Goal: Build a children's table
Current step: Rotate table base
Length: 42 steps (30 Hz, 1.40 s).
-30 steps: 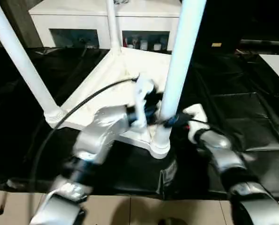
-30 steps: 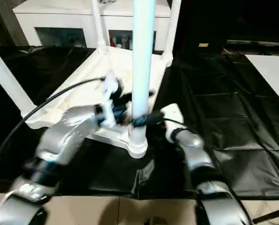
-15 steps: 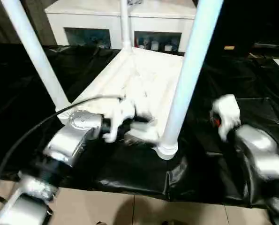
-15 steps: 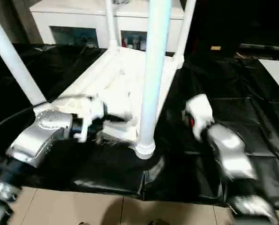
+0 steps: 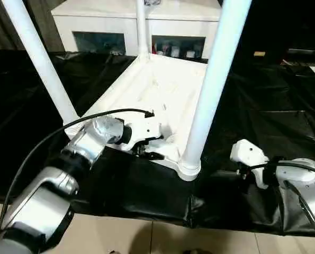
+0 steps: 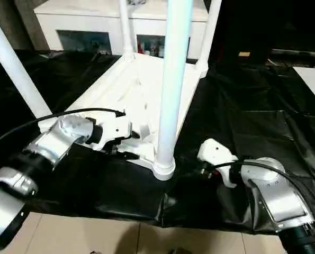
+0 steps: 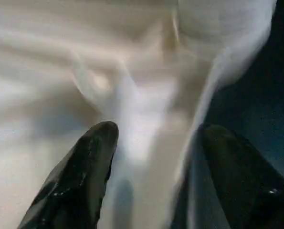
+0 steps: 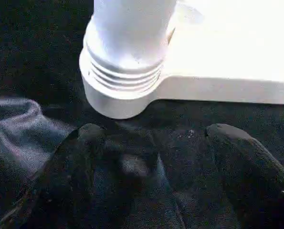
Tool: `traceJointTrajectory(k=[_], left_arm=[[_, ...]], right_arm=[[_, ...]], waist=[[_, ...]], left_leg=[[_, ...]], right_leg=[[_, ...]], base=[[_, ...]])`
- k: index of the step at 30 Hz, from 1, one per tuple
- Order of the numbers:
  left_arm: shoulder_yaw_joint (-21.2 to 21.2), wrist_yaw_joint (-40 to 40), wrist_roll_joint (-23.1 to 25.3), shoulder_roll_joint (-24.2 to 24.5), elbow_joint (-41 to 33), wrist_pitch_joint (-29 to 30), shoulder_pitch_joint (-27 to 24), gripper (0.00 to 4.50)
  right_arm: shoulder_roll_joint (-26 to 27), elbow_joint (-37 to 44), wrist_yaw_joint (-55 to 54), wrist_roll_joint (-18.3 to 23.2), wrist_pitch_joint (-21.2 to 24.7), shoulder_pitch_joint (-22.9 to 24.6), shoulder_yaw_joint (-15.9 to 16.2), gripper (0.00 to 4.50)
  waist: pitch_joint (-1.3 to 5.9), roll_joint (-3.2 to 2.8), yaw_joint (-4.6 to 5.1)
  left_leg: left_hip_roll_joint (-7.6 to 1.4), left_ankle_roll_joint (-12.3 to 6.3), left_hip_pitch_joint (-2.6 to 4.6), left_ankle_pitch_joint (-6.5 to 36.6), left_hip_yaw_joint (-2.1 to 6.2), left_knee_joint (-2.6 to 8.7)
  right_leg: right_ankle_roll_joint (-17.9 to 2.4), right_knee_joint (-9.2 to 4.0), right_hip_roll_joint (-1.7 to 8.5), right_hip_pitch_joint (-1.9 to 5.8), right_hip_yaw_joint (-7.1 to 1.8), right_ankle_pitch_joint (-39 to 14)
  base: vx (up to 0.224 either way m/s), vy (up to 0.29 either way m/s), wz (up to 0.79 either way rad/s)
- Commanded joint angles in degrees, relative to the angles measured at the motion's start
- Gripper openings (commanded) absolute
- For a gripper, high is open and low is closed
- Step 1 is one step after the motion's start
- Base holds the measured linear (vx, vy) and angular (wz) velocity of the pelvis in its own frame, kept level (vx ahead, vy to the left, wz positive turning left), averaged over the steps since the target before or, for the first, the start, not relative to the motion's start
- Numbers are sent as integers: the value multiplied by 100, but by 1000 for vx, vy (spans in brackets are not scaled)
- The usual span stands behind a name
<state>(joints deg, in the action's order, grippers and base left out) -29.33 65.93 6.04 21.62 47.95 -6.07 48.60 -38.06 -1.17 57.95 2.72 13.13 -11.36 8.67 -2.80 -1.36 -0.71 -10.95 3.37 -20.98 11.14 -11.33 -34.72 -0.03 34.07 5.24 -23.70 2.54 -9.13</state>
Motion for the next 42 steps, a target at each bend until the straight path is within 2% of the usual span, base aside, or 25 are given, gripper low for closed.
traceJointTrajectory(k=[1, 2, 6, 9, 10, 12, 15, 16, 19, 21, 25, 26, 29, 30, 31, 32, 34, 35, 38, 39, 40, 41, 42], left_arm=[[-103, 184, 109, 20, 181, 26, 18, 300], [-62, 353, 92, 29, 290, 37, 93, 292], [3, 556, 60, 28, 446, -48, 180, 272], [12, 262, 250, -56, 826, -412, 297, 247], [12, 119, 312, -95, 939, -515, 320, 239], [57, -16, 324, -186, 1063, -548, 330, 214], [98, 137, 246, -278, 1027, -356, 284, 201], [99, 159, 244, -294, 1034, -328, 284, 181], [152, 171, 185, -354, 1060, -154, 291, 166], [142, 143, 258, -372, 1164, -95, 325, 134], [126, 99, 341, -375, 1253, -41, 346, 126], [165, 77, 346, -375, 1257, 182, 312, 108], [233, 126, 262, -355, 1107, 480, 205, 95], [289, 158, 202, -340, 981, 622, 117, 84], [304, 156, 190, -338, 946, 659, 93, 84], [368, 150, 136, -332, 795, 817, -8, 80], [497, 75, 44, -320, 432, 1132, -244, 72], [547, -20, 18, -310, 220, 1315, -371, 65], [625, -195, -18, -293, -191, 1649, -607, 49], [684, -378, -27, -284, -576, 1893, -828, 49], [684, -378, -27, -284, -576, 1893, -828, 39], [742, -541, -26, -280, -1028, 2135, -1072, 39], [752, -567, -28, -280, -1122, 2171, -1123, 34]], right_arm=[[-48, 156, -2, 61, 83, -16, -52, 383], [-56, 223, -15, 40, 134, -12, -69, 383], [-71, 320, -28, 40, 235, 15, -80, 383], [-99, 381, -70, 47, 313, 15, -45, 383], [-96, 396, -76, 48, 328, 11, -33, 383], [-81, 420, -83, 48, 357, -1, -13, 383], [-76, 405, -96, 19, 357, 2, 4, 383], [-78, 404, -98, 12, 362, 5, 8, 383], [-79, 415, -108, 9, 382, 12, 9, 383], [-83, 422, -127, -2, 391, 24, 19, 383], [-86, 429, -146, -16, 398, 37, 31, 383], [-85, 433, -161, -25, 405, 52, 41, 383], [-82, 407, -171, -37, 388, 55, 47, 383], [-81, 394, -186, -50, 379, 55, 46, 383], [-80, 392, -188, -50, 378, 55, 45, 383], [-77, 384, -199, -53, 375, 56, 41, 383], [-73, 379, -229, -56, 373, 61, 38, 383], [-69, 376, -242, -57, 371, 66, 42, 383], [-57, 343, -296, -84, 354, 60, 46, 383], [-38, 311, -340, -100, 342, 46, 45, 383], [-38, 311, -340, -100, 342, 46, 45, 383], [-11, 264, -408, -126, 347, 21, 44, 383], [-2, 250, -429, -135, 354, 14, 44, 383]], waist=[[347, 58, -34], [370, 48, -48], [371, 40, -81], [383, 41, -115], [387, 59, -127], [391, 44, -146], [388, 39, -164], [379, 49, -165], [373, 47, -162], [378, 42, -164], [379, 54, -155], [377, 57, -146], [366, 59, -142], [363, 43, -137], [358, 58, -125], [358, 58, -125], [352, 70, -110], [353, 64, -104], [350, 75, -83], [341, 67, -71], [342, 72, -55], [338, 74, -45], [335, 74, -16]], left_leg=[[-157, -366, 30, 1641, 104, 434], [-158, -354, 39, 1588, 100, 422], [-183, -358, 37, 1520, 107, 431], [-169, -392, 33, 1415, 102, 414], [-173, -409, 35, 1369, 99, 410], [-174, -431, 44, 1313, 95, 402], [-185, -424, 44, 1314, 92, 408], [-183, -420, 42, 1348, 93, 413], [-180, -387, 43, 1406, 94, 416], [-181, -390, 41, 1384, 102, 419], [-174, -397, 27, 1365, 102, 416], [-174, -401, 27, 1360, 99, 416], [-175, -401, 29, 1387, 103, 422], [-173, -394, 19, 1386, 109, 426], [-171, -399, 11, 1404, 108, 429], [-171, -399, 11, 1404, 108, 429], [-165, -401, 13, 1436, 104, 428], [-169, -407, 0, 1388, 110, 430], [-174, -400, 22, 1464, 102, 433], [-172, -411, 7, 1477, 108, 440], [-193, -405, 4, 1488, 121, 448], [-194, -395, 7, 1516, 116, 451], [-197, -399, 6, 1553, 121, 454]], right_leg=[[-1262, -443, 215, 316, -162, -1733], [-1294, -441, 233, 315, -165, -1692], [-1406, -415, 242, 317, -164, -1496], [-1445, -390, 229, 334, -162, -1234], [-1440, -385, 237, 341, -165, -1157], [-1466, -375, 239, 338, -166, -1066], [-1538, -377, 250, 338, -168, -1041], [-1531, -381, 249, 341, -165, -1100], [-1485, -396, 252, 340, -167, -1252], [-1475, -392, 249, 343, -164, -1225], [-1474, -393, 253, 354, -165, -1195], [-1474, -387, 250, 352, -164, -1189], [-1445, -413, 261, 349, -165, -1383], [-1439, -408, 261, 354, -160, -1403], [-1420, -419, 255, 354, -156, -1448], [-1420, -419, 255, 354, -156, -1448], [-1331, -452, 264, 345, -152, -1785], [-1332, -444, 262, 351, -153, -1762], [-1289, -460, 248, 323, -153, -1899], [-1268, -471, 244, 322, -147, -1965], [-1270, -455, 257, 331, -149, -1981], [-1254, -463, 253, 321, -148, -2041], [-1228, -468, 248, 312, -145, -2109]], base=[[0, 0, 0], [0, 0, 0], [0, 0, 0], [0, 0, 0], [0, 0, 0], [0, 0, 0], [0, 0, 0], [0, 0, 0], [0, 0, 0], [0, 0, 0], [0, 0, 0], [0, 0, 0], [0, 0, 0], [0, 0, 0], [0, 0, 0], [0, 0, 0], [0, 0, 0], [0, 0, 0], [0, 0, 0], [0, 0, 0], [0, 0, 0], [0, 0, 0], [0, 0, 0]])
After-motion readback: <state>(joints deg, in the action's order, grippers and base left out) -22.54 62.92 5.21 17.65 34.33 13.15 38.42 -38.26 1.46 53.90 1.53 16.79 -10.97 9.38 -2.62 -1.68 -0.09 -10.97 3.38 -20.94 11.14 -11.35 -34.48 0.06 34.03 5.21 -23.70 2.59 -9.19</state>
